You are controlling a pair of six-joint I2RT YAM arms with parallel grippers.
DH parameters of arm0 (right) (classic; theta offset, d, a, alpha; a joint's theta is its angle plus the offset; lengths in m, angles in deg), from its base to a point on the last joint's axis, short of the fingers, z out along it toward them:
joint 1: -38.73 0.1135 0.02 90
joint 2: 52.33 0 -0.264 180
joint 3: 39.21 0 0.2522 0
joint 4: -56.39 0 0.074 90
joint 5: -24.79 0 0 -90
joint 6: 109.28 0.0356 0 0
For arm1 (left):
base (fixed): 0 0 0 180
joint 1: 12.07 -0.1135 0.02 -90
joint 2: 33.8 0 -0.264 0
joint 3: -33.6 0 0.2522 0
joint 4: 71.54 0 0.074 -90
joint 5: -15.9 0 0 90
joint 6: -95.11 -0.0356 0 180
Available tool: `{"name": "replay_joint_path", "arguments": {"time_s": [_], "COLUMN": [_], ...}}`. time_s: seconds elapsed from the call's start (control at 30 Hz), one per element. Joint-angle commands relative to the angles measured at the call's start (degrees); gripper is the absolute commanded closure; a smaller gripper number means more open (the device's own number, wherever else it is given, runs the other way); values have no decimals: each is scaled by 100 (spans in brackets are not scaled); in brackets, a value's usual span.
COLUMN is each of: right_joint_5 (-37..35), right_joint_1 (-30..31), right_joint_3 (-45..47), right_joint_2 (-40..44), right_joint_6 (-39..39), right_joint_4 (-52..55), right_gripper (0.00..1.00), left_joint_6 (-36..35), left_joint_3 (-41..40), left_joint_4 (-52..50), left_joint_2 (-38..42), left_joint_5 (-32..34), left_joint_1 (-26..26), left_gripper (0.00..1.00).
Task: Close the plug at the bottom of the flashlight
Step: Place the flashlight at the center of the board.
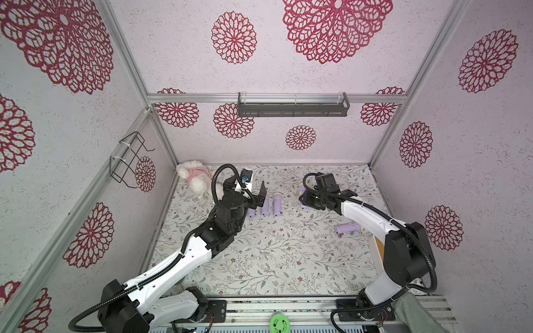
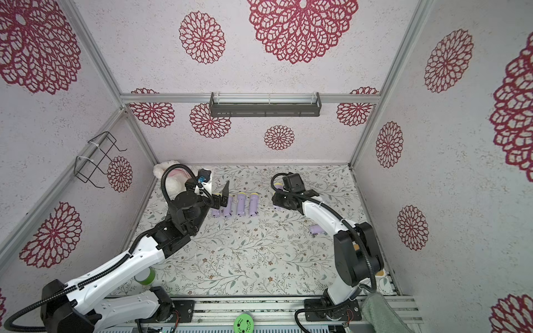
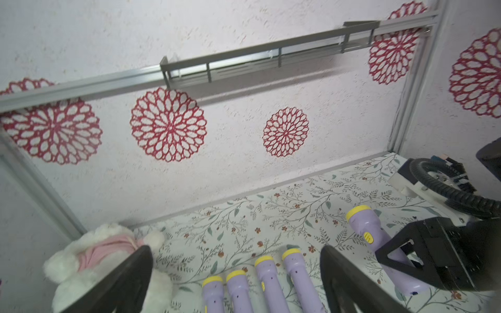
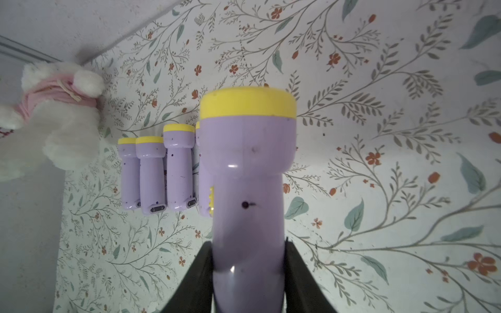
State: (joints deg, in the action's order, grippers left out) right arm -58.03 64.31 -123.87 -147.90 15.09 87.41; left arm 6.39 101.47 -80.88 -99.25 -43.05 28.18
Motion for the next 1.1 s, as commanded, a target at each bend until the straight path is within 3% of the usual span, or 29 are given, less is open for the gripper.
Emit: {"name": "replay_joint_path", "arguments": {"time_s": [0.0,0.13,0.5,1.07], "right_joint_5": [-278,-435,-617,-769], "right_joint_1": [162,316,323,317], "right_joint_3": [-401,-707,-1115,-1338], "right_joint_2": [-234,-619,-1443,-2044], "right_joint_6": [-317,-366,-257,229], "right_joint_4": [127,138,141,-43], "right_gripper": [100,100,100,100], "left_joint_6": [913,1160,1838,1903], "left_joint_3": [-92,-139,450,614], "left_joint_4": [-804,-855,-1779,-2008], "left_joint_2": [202,291,11,-170], "left_joint_5": [429,848,741,767], "left_joint_1": [-171,-282,-684,-747], "left_gripper": [3,3,3,3]}}
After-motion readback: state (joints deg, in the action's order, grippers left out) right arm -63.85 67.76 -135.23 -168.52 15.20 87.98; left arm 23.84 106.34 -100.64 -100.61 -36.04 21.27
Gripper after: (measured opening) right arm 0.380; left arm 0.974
